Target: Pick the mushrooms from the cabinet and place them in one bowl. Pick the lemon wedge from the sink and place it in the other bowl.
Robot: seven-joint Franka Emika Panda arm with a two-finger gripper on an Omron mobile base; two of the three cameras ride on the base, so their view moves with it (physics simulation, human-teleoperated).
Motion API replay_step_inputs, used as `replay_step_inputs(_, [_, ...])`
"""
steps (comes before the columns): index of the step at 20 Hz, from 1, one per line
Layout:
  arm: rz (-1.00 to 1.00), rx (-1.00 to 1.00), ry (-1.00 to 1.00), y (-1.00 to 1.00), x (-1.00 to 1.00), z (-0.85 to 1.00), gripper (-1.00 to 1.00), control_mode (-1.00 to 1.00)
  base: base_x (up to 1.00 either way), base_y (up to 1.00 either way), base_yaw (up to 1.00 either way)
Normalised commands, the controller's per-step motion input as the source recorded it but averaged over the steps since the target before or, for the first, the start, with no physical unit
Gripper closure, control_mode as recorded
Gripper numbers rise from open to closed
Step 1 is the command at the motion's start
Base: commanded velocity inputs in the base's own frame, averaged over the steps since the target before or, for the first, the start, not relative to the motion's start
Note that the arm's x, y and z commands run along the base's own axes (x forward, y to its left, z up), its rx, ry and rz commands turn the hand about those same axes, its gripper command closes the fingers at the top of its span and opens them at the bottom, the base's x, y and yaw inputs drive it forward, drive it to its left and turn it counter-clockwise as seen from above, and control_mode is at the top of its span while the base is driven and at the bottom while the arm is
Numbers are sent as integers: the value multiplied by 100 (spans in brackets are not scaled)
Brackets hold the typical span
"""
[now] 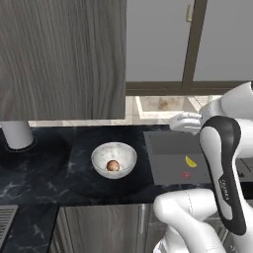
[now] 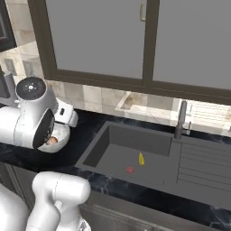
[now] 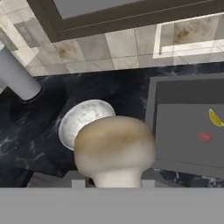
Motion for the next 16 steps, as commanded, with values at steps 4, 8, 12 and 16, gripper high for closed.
replay_step_inputs(4, [28,-17,4,0,26,-15,100,-100,0,0,0])
replay_step_inputs(8, [30,-18,2,10,5,-10,100,-100,0,0,0])
replay_step_inputs(12, [29,-19,2,23,0,-5,100,-100,0,0,0])
replay_step_inputs(16, [20,-12,6,39,0,0,100,-100,0,0,0])
